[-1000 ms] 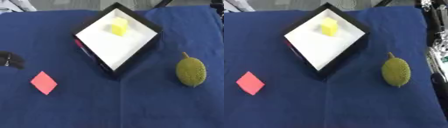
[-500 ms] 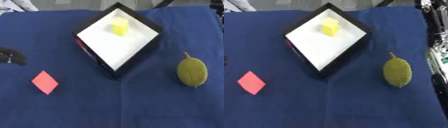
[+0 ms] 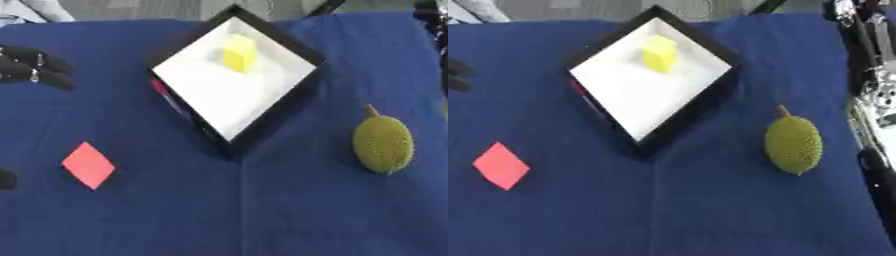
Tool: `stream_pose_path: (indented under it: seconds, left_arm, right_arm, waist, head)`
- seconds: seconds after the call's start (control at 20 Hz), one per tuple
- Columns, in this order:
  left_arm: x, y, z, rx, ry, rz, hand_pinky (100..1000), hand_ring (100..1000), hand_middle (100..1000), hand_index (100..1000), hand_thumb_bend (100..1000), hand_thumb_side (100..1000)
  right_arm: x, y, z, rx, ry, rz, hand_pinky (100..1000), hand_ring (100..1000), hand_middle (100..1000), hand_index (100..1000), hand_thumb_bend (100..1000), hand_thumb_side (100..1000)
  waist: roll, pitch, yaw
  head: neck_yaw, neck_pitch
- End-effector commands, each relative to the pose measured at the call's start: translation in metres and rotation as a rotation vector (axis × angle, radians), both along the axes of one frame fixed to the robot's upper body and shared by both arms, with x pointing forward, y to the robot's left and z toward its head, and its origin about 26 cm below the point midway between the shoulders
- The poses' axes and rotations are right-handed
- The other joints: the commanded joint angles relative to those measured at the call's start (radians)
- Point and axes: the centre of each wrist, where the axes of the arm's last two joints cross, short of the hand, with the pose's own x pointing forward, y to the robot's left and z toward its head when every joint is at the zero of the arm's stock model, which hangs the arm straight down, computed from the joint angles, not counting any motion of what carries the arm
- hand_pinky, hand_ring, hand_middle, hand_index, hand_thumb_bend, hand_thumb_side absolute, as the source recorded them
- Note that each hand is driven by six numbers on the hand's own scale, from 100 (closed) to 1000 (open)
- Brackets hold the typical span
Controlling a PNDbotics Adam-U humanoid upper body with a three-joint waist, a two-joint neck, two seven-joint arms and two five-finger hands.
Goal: Pick up objects on the table and place them in the box.
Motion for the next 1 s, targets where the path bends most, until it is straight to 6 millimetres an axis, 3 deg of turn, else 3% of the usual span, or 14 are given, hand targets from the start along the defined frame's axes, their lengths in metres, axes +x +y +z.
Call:
stream_pose_path:
  seconds: [0.05,0.5,1.0]
  left_arm:
    - [0.009,0.002,0.003,0.051,0.019,0.021,857,887,909,911,815,174]
    - [0.044,0.01,-0.016,0.153,0.069,0.058,865,896,919,913,849,157]
    - [0.056,0.014,-0.031,0.218,0.127,0.008,864,896,918,906,896,135]
  right_arm:
    - [-0.001,0.0,0.008,-0.02,-0.023,0.004,994,842,734,857,100,764]
    - [-0.001,0.001,0.006,-0.017,-0.016,0.006,993,842,734,856,100,769]
    - [0.0,0.003,0.005,-0.015,-0.012,0.009,992,842,733,855,100,771]
  waist:
    - [-0.006,-0.003,-0.003]
    - [-0.006,0.001,-0.008]
    - [-0.003,0.005,-0.011]
  head:
    - [0.004,-0.012]
    - [0.01,-0.012]
    - [0.014,-0.014]
